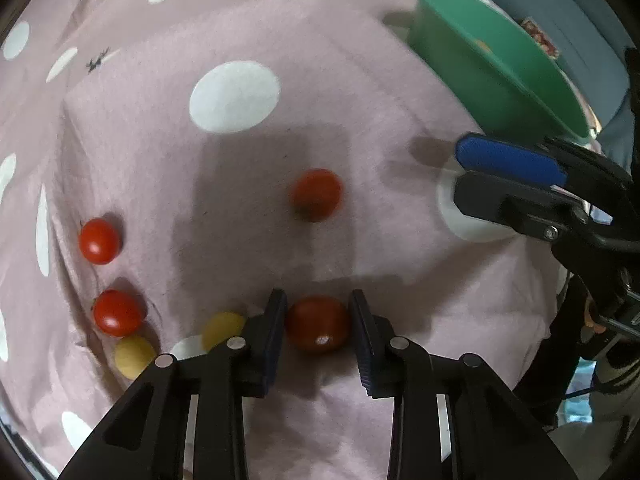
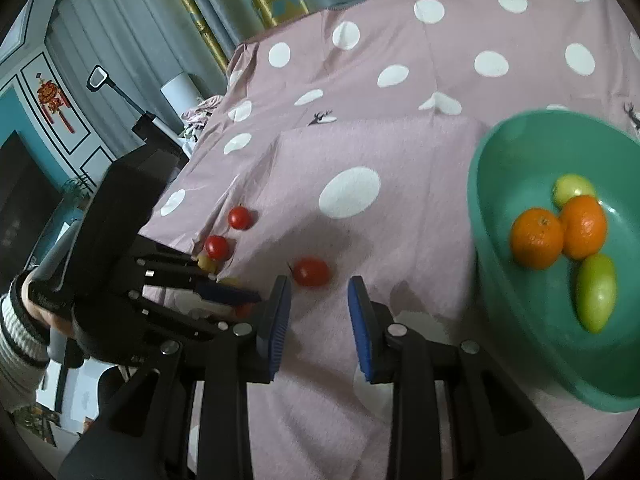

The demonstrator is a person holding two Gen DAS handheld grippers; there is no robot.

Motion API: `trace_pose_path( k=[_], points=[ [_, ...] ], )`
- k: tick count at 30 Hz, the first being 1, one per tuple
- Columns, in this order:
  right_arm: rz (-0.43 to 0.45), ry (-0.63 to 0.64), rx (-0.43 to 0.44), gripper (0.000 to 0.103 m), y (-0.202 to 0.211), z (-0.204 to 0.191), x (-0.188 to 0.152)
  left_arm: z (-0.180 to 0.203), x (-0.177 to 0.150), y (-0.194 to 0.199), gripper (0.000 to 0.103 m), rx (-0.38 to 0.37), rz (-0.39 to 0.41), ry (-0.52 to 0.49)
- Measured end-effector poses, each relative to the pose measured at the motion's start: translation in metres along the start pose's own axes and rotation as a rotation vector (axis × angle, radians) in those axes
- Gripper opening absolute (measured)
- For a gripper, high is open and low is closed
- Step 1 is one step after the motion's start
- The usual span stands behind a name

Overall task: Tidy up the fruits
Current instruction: 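Close the right gripper on a red cherry tomato while the left gripper grasps another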

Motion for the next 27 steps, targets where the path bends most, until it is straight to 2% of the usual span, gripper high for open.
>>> trace_pose_path(
  k=[5, 10, 15, 16, 20, 23, 27],
  points=[
    [-0.025, 0.015, 0.007, 0.031, -0.005, -0.001, -0.003, -0.013, -0.003, -0.002, 0.033, -0.01, -0.027, 0.009],
    [-0.027, 0.0, 0.012, 0.032, -0.007, 0.002, -0.004, -0.023, -0.01, -0.001, 0.032, 0.009, 0.006, 0.048],
    [-0.04, 0.001, 0.016, 0.032, -0.01, 0.002, -0.004, -0.06, -0.022, 0.01, 0.032, -0.093, 0.069, 0.209],
    [-0.044, 0.002, 0.017, 0.031, -0.012, 0.001, -0.002, -0.072, -0.024, 0.016, 0.032, -0.132, 0.102, 0.269],
    [-0.073, 0.013, 0.027, 0.032, -0.025, -0.002, 0.008, -0.105, -0.041, 0.035, 0.032, -0.203, 0.205, 0.419],
    [-0.105, 0.016, 0.02, 0.032, -0.042, -0.003, 0.021, -0.123, -0.056, 0.047, 0.032, -0.206, 0.246, 0.496],
    [-0.134, 0.014, 0.022, 0.041, -0.069, -0.004, 0.045, -0.125, -0.066, 0.046, 0.032, -0.214, 0.258, 0.535]
  ],
)
Point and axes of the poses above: each gripper's, at about its wrist camera, not at the fingertips, and y roughly against the way its jaws point, z to its right, x to its top, the point moved 1 cm from there along -y, roughly the way its jaws point, and after that the axes turned 15 degrees about x, right-handed, at the moved point
